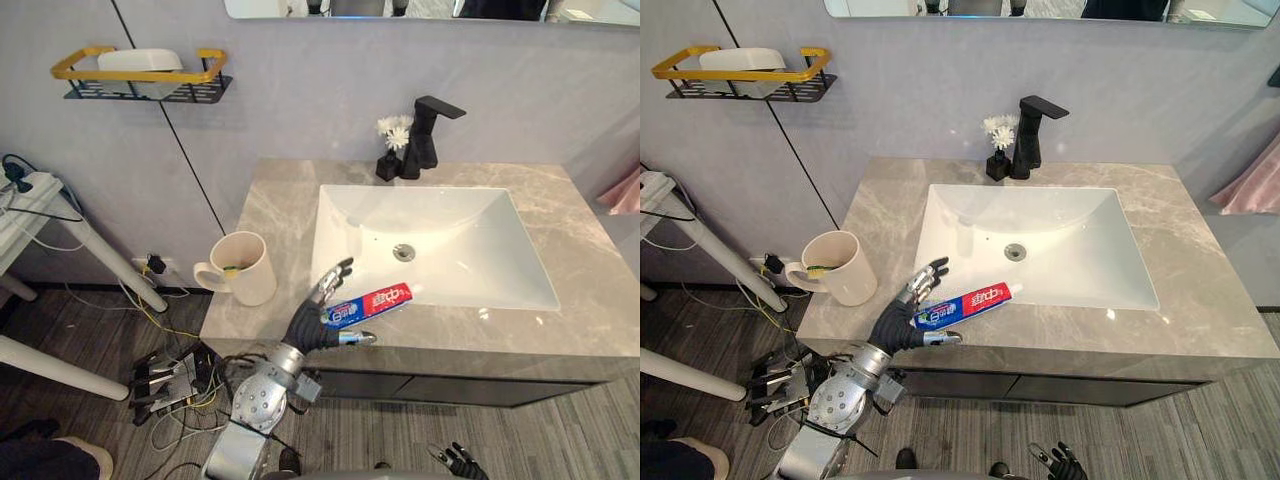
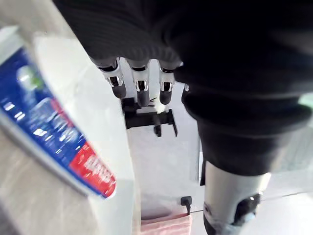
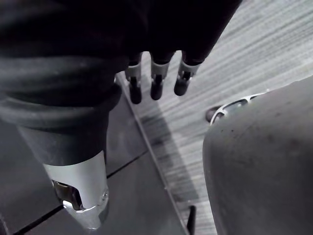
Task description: Organize washtable
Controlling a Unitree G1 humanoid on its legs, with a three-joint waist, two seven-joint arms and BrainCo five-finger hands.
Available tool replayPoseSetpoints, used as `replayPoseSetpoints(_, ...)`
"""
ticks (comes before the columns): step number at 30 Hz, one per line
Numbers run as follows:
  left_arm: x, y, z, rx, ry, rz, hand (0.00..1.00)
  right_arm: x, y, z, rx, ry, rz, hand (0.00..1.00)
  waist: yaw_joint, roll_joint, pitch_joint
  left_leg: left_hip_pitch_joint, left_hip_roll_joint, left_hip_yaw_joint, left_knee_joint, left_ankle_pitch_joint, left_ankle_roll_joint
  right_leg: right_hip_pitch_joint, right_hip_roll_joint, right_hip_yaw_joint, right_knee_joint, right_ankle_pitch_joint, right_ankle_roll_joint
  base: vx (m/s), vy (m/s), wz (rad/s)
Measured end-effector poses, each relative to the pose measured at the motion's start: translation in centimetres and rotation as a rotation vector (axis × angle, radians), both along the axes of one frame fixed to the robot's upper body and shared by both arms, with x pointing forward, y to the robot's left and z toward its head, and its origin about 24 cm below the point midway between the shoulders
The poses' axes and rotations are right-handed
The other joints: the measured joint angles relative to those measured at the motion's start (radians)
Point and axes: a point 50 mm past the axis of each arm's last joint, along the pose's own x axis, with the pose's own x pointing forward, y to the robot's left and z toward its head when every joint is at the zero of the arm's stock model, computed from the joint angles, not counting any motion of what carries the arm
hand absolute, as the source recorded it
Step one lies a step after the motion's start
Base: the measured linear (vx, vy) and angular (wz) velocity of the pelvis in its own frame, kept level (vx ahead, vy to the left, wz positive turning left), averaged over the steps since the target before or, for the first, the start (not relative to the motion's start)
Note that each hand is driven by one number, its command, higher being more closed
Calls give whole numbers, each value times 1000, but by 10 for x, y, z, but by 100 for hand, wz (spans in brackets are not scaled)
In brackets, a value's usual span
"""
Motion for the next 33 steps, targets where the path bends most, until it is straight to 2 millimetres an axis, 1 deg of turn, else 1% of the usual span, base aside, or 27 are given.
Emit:
replayPoseSetpoints(2,-1,1,8,62,-70,41,0,0,0,0,5,-4,6,0,2,3,-1,0,0,-6,0,0,0,0,0,0,2,0,0,0,0,0)
replayPoseSetpoints(7,-2,-1,13,114,-115,60,0,0,-2,1,10,-8,17,0,2,12,1,-2,1,-16,0,0,1,-1,2,-1,4,0,0,0,0,0)
replayPoseSetpoints(12,-2,-5,10,204,-141,46,0,4,-5,2,8,-20,34,0,1,25,2,-8,-1,-19,0,3,-2,-16,6,-1,15,0,-1,0,0,0)
replayPoseSetpoints(13,-1,-8,7,227,-140,29,0,4,-6,2,6,-20,41,0,1,27,2,-3,-2,-21,0,5,-4,-15,7,-1,15,0,-1,0,0,0)
replayPoseSetpoints(15,5,-10,-7,303,-109,-4,0,6,-8,3,-1,-19,58,0,-1,33,2,-2,-1,-23,0,7,-5,-15,9,-3,16,0,-1,0,0,0)
replayPoseSetpoints(17,17,-9,-32,415,-40,-22,0,8,-9,3,-8,-15,77,0,-10,37,2,-2,-2,-25,0,9,-5,-15,8,-4,16,1,-2,0,0,0)
replayPoseSetpoints(18,19,-9,-39,451,-23,-25,0,9,-9,3,-6,-11,79,0,-13,37,2,-2,-2,-26,0,9,-5,-15,8,-5,16,1,-2,-20,11,3)
replayPoseSetpoints(19,24,-7,-50,504,14,-26,0,11,-8,3,-3,-11,80,0,-23,36,3,-3,-2,-28,0,9,-5,-15,7,-7,15,1,-2,0,0,0)
replayPoseSetpoints(20,27,-6,-53,531,20,-26,0,11,-8,3,-3,-11,82,0,-26,35,4,-3,-2,-28,0,9,-5,-16,7,-7,15,1,-2,0,0,0)
replayPoseSetpoints(23,38,-5,-49,602,-20,-22,0,14,-8,3,-9,-9,98,0,-30,34,9,-4,-3,-29,0,9,-5,-19,7,-8,13,1,-2,0,0,0)
replayPoseSetpoints(25,42,-4,-52,623,-8,-18,0,18,-7,3,-9,-18,100,0,-43,35,21,-4,-5,-33,0,9,-5,-19,5,-11,11,0,-2,5,8,5)
replayPoseSetpoints(26,43,-3,-51,627,-11,-10,0,20,-8,3,-11,-21,100,0,-50,36,26,-9,-6,-34,0,9,-5,-22,5,-13,9,0,-2,31,9,4)
replayPoseSetpoints(33,43,-3,-48,635,-38,-31,0,20,-12,4,-22,-17,84,0,-52,51,36,-17,-10,-36,1,9,-5,-21,7,-15,5,1,-2,42,2,2)
